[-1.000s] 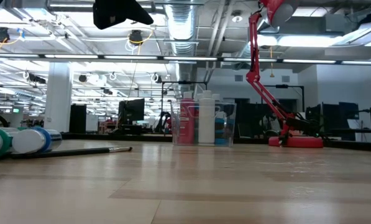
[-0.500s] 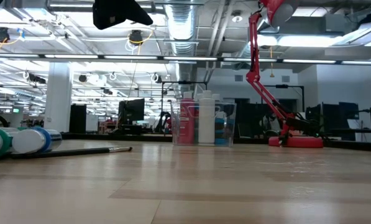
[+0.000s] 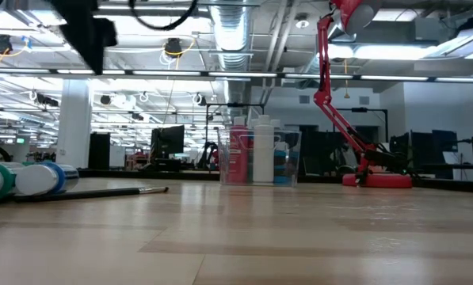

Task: Pick & Place Paint Supplies
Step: Put the blue paint bottle into the transparent bin

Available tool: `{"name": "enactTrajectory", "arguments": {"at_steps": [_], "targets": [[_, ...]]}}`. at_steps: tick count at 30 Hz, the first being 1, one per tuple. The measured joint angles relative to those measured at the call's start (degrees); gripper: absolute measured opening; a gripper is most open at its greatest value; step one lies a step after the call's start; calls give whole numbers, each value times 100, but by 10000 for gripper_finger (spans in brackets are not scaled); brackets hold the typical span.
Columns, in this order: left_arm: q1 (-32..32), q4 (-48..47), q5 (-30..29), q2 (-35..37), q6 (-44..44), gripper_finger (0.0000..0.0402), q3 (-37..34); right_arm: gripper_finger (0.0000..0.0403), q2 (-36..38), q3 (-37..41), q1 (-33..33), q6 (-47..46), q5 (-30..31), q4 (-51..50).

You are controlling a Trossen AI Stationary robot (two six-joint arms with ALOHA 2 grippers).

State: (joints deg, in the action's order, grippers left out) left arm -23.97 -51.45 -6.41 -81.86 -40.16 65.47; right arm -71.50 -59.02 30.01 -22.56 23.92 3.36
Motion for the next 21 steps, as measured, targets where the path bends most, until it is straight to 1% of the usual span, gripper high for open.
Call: {"name": "enactTrajectory", "arguments": {"at_steps": [4, 9, 12, 14, 21], "targets": [[2, -755, -166, 109, 644, 230, 0, 391, 0, 0, -141, 65, 2, 3], [2, -765, -322, 116, 2326, 230, 0, 391, 0, 0, -398, 64, 2, 13], [33, -712, -452, 85, 2963, 230, -141, 391, 0, 0, -576, 39, 2, 11], [33, -639, -468, 85, 3118, 230, -352, 391, 0, 0, -684, 21, 4, 13], [-7, -414, -468, 80, 3181, 230, -1115, 391, 0, 0, -995, -42, 6, 22]]}}
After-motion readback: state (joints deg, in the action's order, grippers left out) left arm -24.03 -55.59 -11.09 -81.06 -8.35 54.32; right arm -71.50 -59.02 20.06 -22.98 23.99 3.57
